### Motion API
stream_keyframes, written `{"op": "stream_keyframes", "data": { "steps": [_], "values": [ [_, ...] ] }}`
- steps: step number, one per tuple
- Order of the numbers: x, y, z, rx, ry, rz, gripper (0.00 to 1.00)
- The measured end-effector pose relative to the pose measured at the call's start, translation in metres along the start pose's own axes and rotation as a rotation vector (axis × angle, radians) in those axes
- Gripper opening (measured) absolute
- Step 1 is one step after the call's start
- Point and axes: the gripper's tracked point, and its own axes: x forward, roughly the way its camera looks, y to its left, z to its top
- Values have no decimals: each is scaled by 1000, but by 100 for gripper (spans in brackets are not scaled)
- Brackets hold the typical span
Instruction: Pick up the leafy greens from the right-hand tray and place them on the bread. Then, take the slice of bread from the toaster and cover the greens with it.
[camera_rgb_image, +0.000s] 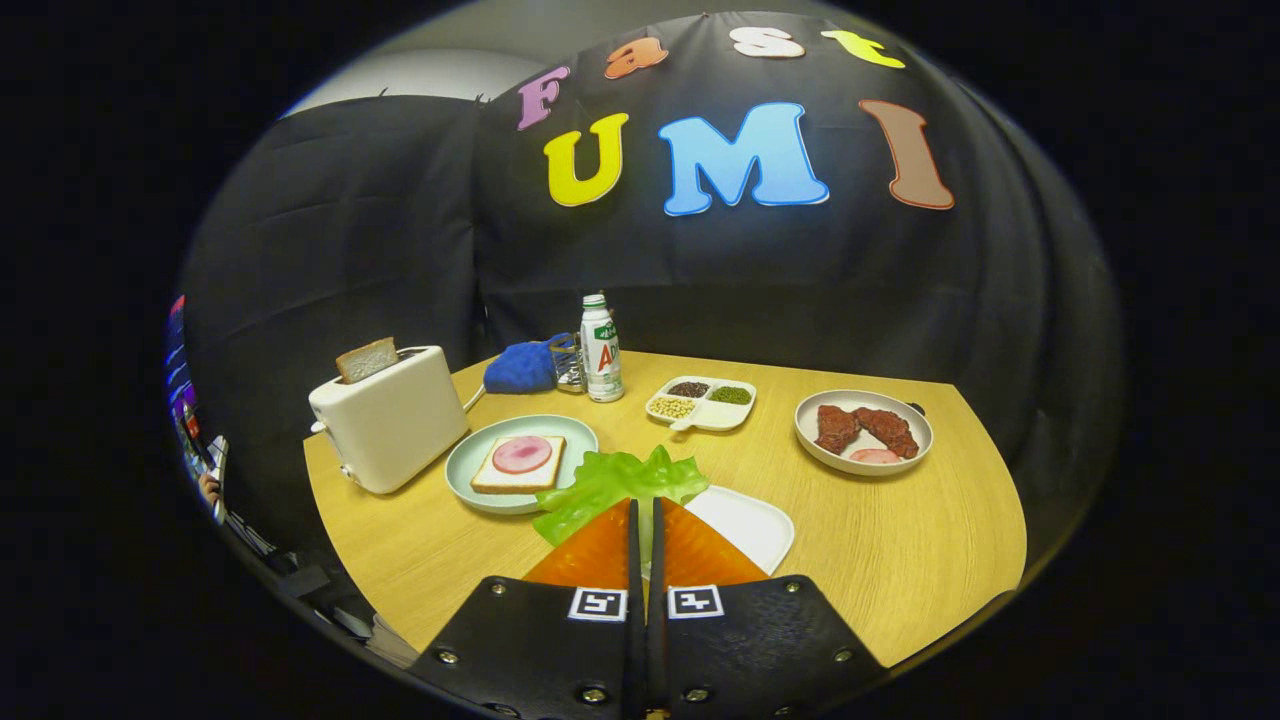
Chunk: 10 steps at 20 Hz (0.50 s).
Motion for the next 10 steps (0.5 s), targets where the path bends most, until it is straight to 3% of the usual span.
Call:
{"op": "stream_keyframes", "data": {
  "steps": [10],
  "values": [
    [46, 56, 14, 22, -2, 86, 1]
  ]
}}
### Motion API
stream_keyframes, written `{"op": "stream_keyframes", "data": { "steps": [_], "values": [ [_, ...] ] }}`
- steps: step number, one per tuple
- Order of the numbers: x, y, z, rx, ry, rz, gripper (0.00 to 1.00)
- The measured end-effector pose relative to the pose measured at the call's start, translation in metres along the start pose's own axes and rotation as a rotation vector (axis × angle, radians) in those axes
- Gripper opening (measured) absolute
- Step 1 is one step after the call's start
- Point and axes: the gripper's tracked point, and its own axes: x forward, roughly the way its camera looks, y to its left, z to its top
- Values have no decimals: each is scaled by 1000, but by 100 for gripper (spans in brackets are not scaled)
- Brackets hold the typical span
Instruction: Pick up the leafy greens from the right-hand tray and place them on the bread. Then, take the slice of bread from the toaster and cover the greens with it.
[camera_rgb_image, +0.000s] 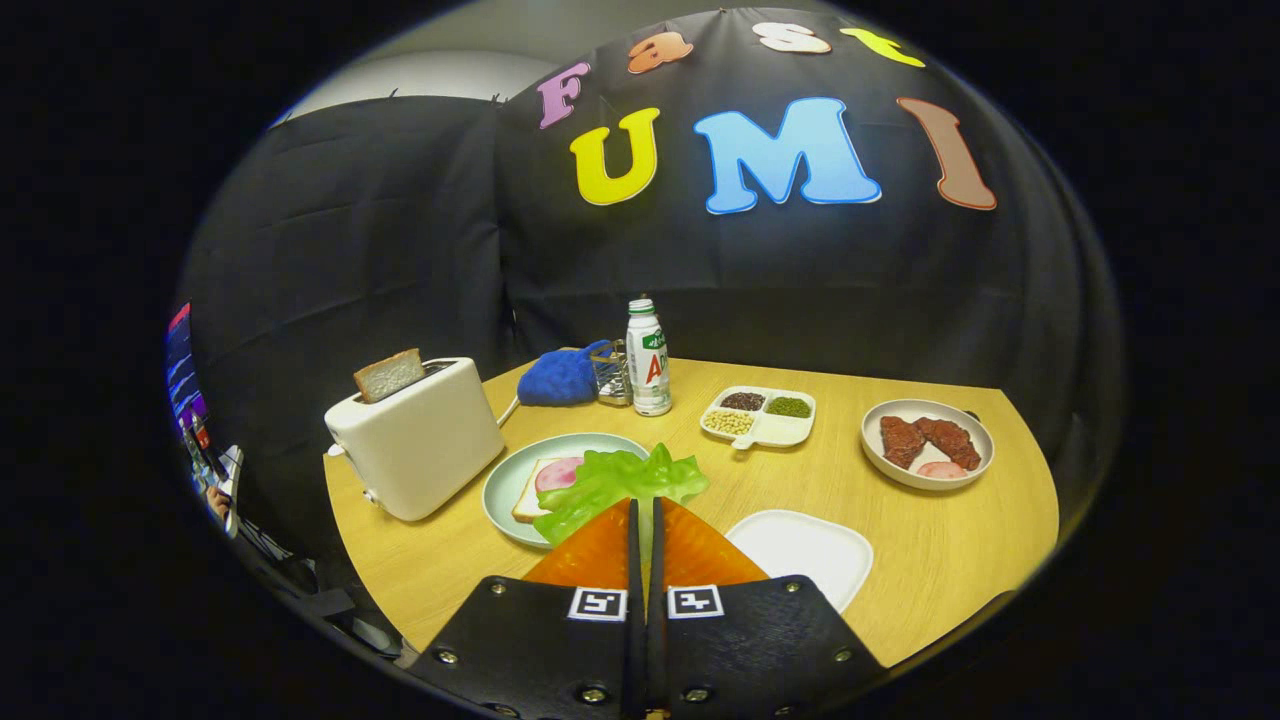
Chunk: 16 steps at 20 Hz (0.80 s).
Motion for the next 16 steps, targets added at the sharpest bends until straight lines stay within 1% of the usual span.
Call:
{"op": "stream_keyframes", "data": {
  "steps": [6, 9, 12, 16],
  "values": [
    [31, 18, 4, 18, 10, 31, 1],
    [49, 29, 11, 30, -7, 38, 1],
    [67, 41, 15, 10, -16, 49, 1],
    [91, 58, 9, 5, -1, 71, 1]
  ]
}}
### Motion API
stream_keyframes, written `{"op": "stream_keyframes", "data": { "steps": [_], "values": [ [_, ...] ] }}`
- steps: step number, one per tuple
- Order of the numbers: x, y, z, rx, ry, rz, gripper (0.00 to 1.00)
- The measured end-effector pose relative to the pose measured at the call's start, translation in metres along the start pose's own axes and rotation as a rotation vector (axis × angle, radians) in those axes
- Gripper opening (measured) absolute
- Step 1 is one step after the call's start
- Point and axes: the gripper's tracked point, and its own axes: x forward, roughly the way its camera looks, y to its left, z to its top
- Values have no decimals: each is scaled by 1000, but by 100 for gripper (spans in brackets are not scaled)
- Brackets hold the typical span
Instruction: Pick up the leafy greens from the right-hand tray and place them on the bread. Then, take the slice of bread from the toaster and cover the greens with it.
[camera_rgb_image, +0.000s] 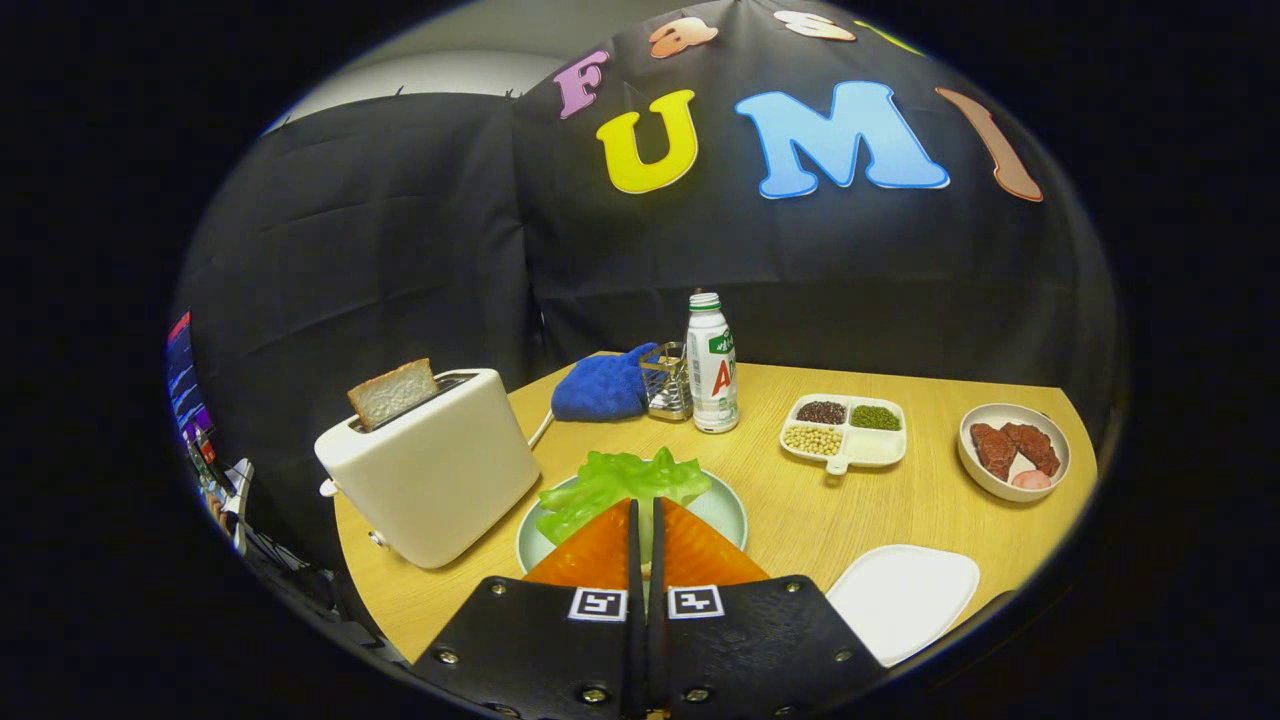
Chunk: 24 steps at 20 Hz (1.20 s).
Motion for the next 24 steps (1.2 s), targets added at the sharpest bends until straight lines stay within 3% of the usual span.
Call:
{"op": "stream_keyframes", "data": {
  "steps": [9, 11, 14, 16, 17, 18, 24],
  "values": [
    [39, 5, -29, -30, 75, -19, 1],
    [41, 7, -30, -44, 67, -14, 9],
    [34, -9, -20, -87, 27, -89, 32],
    [29, -11, -16, -106, 5, -105, 44],
    [23, -11, -12, -111, -12, -110, 45],
    [19, -11, -9, -118, -28, -119, 54],
    [-11, 15, 4, -128, -131, -125, 55]
  ]
}}
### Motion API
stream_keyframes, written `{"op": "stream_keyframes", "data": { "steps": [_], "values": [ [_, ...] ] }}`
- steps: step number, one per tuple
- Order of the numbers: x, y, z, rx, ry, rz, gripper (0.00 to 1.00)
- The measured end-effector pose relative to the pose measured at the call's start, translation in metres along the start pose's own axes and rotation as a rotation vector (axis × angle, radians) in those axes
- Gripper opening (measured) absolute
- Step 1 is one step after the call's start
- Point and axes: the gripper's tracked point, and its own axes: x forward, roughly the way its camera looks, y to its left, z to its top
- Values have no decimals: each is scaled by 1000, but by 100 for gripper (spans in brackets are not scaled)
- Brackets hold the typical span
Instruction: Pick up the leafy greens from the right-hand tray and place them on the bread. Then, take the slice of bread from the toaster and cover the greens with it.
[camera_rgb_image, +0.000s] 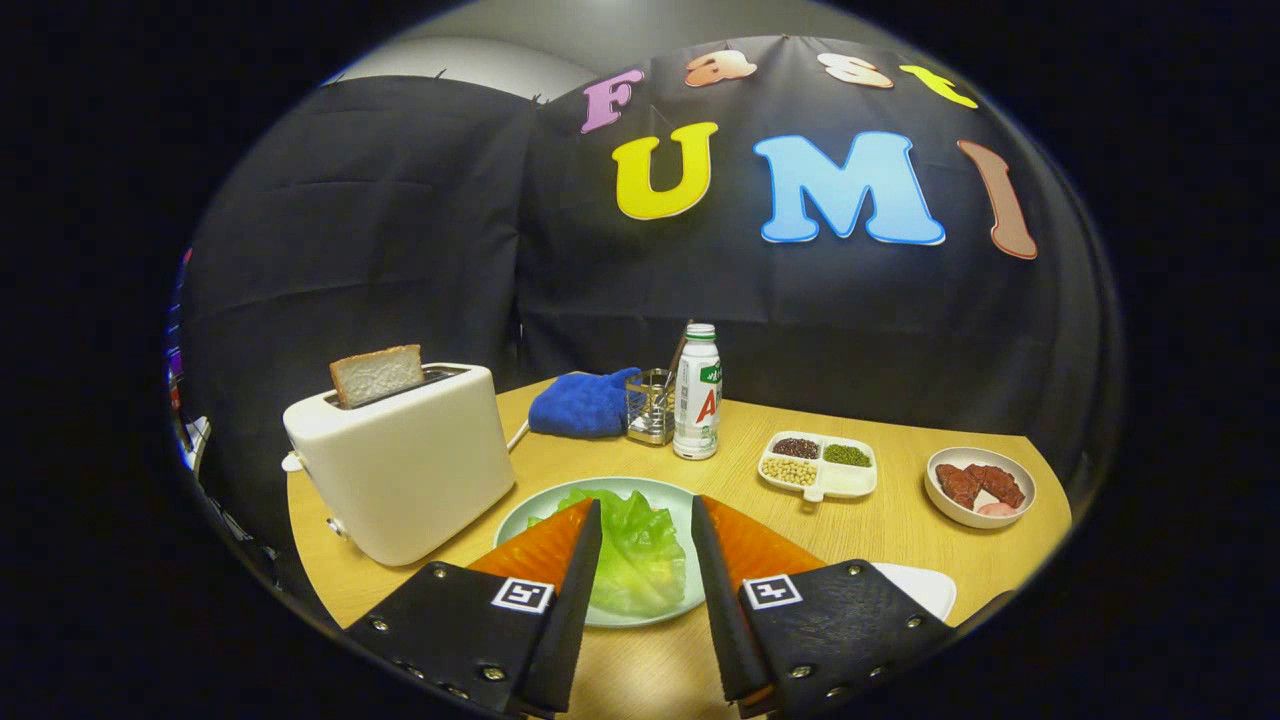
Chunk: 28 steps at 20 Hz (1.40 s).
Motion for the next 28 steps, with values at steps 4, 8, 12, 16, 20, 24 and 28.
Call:
{"op": "stream_keyframes", "data": {
  "steps": [4, 8, 12, 16, 20, 24, 28],
  "values": [
    [-14, 32, 13, 27, -60, 7, 55],
    [-20, 60, 21, 32, -87, 19, 55],
    [-19, 96, 34, 43, -119, 36, 55],
    [-10, 145, 48, 54, -138, 94, 55],
    [-3, 194, 67, 51, -152, 134, 55],
    [10, 232, 74, -5, -152, 148, 55],
    [28, 251, 77, -19, -144, 120, 55]
  ]
}}
